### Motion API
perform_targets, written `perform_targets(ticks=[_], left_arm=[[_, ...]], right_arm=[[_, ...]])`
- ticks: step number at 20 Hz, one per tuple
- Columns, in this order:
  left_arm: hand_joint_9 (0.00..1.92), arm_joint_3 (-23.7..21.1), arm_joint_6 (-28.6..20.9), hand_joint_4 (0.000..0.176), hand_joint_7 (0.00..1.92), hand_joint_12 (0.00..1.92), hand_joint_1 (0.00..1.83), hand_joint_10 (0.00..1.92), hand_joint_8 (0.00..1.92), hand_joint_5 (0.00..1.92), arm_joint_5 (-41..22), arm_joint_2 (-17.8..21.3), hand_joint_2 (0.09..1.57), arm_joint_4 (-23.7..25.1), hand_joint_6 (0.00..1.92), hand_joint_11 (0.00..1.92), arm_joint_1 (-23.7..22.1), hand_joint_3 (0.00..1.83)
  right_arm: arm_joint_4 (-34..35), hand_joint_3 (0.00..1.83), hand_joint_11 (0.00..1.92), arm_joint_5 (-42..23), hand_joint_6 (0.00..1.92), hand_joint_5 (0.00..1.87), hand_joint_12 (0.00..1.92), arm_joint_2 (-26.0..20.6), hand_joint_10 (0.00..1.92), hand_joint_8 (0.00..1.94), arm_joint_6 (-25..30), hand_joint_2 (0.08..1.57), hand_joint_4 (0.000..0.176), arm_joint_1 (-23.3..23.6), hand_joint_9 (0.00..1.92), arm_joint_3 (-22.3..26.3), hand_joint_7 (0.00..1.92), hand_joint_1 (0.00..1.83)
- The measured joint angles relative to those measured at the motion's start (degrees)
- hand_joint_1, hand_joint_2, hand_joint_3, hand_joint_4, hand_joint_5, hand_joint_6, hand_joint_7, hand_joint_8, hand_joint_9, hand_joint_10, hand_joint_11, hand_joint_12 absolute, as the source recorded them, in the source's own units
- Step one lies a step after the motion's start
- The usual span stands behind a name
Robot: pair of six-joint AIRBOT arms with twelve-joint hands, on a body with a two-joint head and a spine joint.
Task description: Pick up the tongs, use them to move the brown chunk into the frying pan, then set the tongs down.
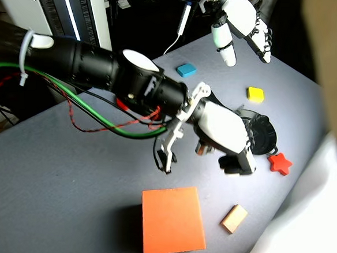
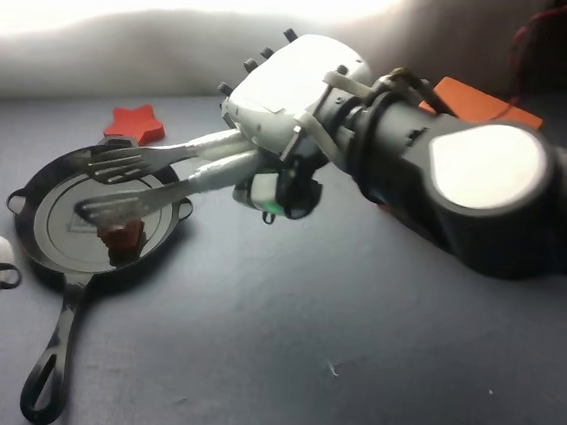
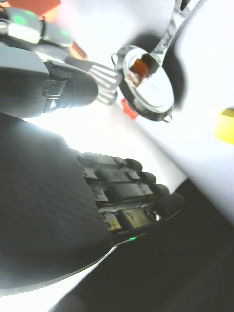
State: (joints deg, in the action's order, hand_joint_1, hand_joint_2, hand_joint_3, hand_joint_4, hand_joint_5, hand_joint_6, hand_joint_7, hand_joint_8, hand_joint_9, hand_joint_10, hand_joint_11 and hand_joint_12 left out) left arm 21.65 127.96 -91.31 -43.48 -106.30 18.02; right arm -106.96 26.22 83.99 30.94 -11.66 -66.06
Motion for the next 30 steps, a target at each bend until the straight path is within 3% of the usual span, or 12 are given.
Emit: perform_targets(ticks=[1,2,4,5,7,14,15,16,24,26,28,30], left_arm=[[0.17,0.33,0.13,0.001,0.14,0.73,0.11,0.01,0.01,0.08,1.77,0.00,1.32,0.00,0.01,0.00,0.02,0.00],[0.17,0.50,0.13,0.001,0.15,0.74,0.12,0.01,0.01,0.08,2.95,0.00,1.32,0.15,0.01,0.00,0.00,0.00],[0.15,1.40,0.15,0.000,0.14,0.71,0.11,0.00,0.00,0.08,7.02,0.00,1.32,1.31,0.00,0.00,0.20,0.00],[0.15,1.81,0.15,0.000,0.13,0.69,0.11,0.00,0.00,0.07,8.50,0.00,1.33,1.64,0.00,0.00,0.28,0.00],[0.17,2.43,0.13,0.000,0.15,0.69,0.16,0.01,0.00,0.08,12.22,0.00,1.31,3.06,0.00,0.00,0.76,0.00],[0.15,6.58,-0.81,0.003,0.12,0.71,0.08,0.00,0.00,0.06,29.31,0.00,1.32,6.14,0.00,0.00,1.70,0.00],[0.14,6.58,-1.75,0.005,0.12,0.68,0.06,0.00,0.00,0.06,30.62,-0.17,1.32,7.91,0.00,0.00,2.27,0.00],[0.15,6.93,-3.61,0.001,0.13,0.67,0.09,0.00,0.00,0.07,31.67,-0.68,1.32,9.64,0.00,0.00,2.97,0.00],[0.16,7.21,-4.00,0.004,0.15,0.73,0.10,0.01,0.01,0.09,33.92,-0.68,1.32,11.34,0.01,0.00,3.23,0.00],[0.16,7.41,-3.96,0.001,0.15,0.72,0.10,0.00,0.00,0.09,33.88,-0.68,1.33,11.76,0.00,0.00,3.23,0.00],[0.16,7.39,-3.93,0.001,0.15,0.69,0.11,0.00,0.00,0.09,34.07,-0.68,1.33,12.33,0.00,0.00,3.23,0.00],[0.17,7.39,-3.80,0.002,0.17,0.70,0.14,0.01,0.00,0.10,34.32,-0.68,1.32,12.74,0.00,0.00,3.26,0.00]], right_arm=[[-0.13,0.00,0.57,0.63,1.56,0.58,1.92,-2.47,1.62,1.34,-0.11,1.37,0.000,0.20,0.80,3.56,0.88,0.80],[0.00,0.01,0.59,0.87,1.39,0.60,1.92,-4.04,1.61,1.34,-0.11,1.37,0.000,0.20,0.82,5.53,0.89,0.61],[-4.24,0.01,0.59,2.49,1.31,0.62,1.92,-8.74,1.62,1.34,2.21,1.38,0.000,-0.72,0.81,11.26,0.88,0.54],[-8.02,0.01,0.59,3.54,1.56,0.59,1.92,-10.19,1.62,1.35,4.20,1.36,0.000,-1.79,0.82,13.11,0.89,0.81],[-13.92,0.01,0.58,5.92,1.63,0.57,1.92,-12.52,1.62,1.35,8.11,1.36,0.000,-5.03,0.82,16.41,0.89,0.88],[-21.84,0.00,0.59,16.94,1.65,0.56,1.92,-11.08,1.64,1.37,13.84,1.37,0.000,-13.92,0.82,15.50,0.89,0.88],[-22.10,0.01,0.58,17.27,1.40,0.59,1.92,-10.54,1.63,1.34,14.47,1.40,0.000,-14.32,0.81,14.64,0.88,0.61],[-22.62,0.01,0.59,17.49,1.29,0.62,1.92,-9.70,1.61,1.31,15.74,1.40,0.000,-15.19,0.81,13.29,0.89,0.54],[-22.51,0.00,0.61,18.73,1.04,0.72,1.90,-9.38,1.49,1.12,15.76,1.37,0.000,-20.48,0.80,12.57,0.89,0.61],[-22.60,0.00,0.38,18.01,1.01,0.53,1.84,-10.08,1.39,1.09,14.34,1.38,0.000,-21.64,0.57,13.75,0.67,0.50],[-22.38,0.00,0.08,16.87,0.75,0.26,1.68,-10.71,1.06,0.65,13.90,1.31,0.000,-22.82,0.37,14.32,0.48,0.37],[-22.60,0.00,0.00,16.50,0.52,0.18,1.46,-11.54,0.73,0.29,13.77,1.23,0.000,-23.23,0.30,15.10,0.44,0.32]])
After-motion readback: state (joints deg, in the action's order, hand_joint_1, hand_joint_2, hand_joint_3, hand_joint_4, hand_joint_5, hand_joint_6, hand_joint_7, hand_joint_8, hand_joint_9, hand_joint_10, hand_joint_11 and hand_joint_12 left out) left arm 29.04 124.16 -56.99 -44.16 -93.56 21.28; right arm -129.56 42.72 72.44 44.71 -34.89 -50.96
